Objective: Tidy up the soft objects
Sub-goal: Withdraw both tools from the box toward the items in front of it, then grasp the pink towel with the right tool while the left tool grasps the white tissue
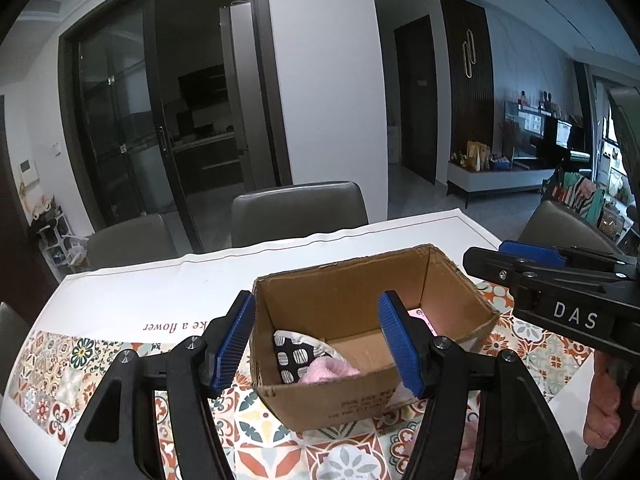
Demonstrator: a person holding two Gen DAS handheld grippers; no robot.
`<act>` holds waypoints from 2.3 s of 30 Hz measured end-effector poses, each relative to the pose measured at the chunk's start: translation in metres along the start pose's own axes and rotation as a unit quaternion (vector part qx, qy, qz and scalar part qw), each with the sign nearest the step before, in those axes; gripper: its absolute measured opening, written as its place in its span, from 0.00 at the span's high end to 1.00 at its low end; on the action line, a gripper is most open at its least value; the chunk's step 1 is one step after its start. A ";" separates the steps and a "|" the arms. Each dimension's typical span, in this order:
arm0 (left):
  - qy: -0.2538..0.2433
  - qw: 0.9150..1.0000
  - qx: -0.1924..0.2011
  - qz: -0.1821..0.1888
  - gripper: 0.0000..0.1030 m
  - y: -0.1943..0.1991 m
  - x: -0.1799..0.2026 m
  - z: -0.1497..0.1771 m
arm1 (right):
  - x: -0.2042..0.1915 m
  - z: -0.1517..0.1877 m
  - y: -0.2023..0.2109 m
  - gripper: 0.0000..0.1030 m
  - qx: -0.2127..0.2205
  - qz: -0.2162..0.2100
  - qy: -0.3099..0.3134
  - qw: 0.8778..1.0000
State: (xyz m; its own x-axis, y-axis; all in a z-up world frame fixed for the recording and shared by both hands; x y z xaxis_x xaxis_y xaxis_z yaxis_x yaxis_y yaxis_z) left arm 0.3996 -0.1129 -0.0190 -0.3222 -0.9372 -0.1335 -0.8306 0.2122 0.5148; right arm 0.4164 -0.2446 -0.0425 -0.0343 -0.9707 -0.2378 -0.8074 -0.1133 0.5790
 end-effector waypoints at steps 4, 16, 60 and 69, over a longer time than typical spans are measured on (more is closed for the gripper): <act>-0.001 1.000 0.004 -0.005 0.38 0.013 0.001 0.006 | -0.002 0.006 0.014 0.56 0.004 -0.001 -0.001 1.000; 0.011 1.000 -0.011 -0.002 0.37 0.042 -0.003 0.036 | -0.010 0.035 0.037 0.53 -0.009 -0.002 -0.003 1.000; 0.000 0.987 -0.155 0.038 0.35 0.044 0.099 0.179 | 0.057 0.166 0.010 0.53 -0.176 0.004 0.029 0.984; -0.012 0.985 -0.170 0.035 0.35 0.032 0.118 0.199 | 0.064 0.184 -0.010 0.53 -0.199 -0.007 0.050 0.979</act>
State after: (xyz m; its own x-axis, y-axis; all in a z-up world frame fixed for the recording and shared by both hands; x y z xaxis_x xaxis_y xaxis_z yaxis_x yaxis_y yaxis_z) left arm 0.2444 -0.1617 -0.1871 -0.3873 -0.9159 -0.1050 -0.6073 0.1678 0.7765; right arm 0.3140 -0.2667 -0.2065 0.0499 -0.9820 -0.1820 -0.5129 -0.1816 0.8390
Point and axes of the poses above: each gripper's, at about its wrist camera, not at the fingertips, and y roughly against the way its jaws point, x to its right, z to its underside, the point moved 6 cm from there along -y, roughly the way its jaws point, and after that the axes turned 2 degrees about -y, right-handed, at the moved point
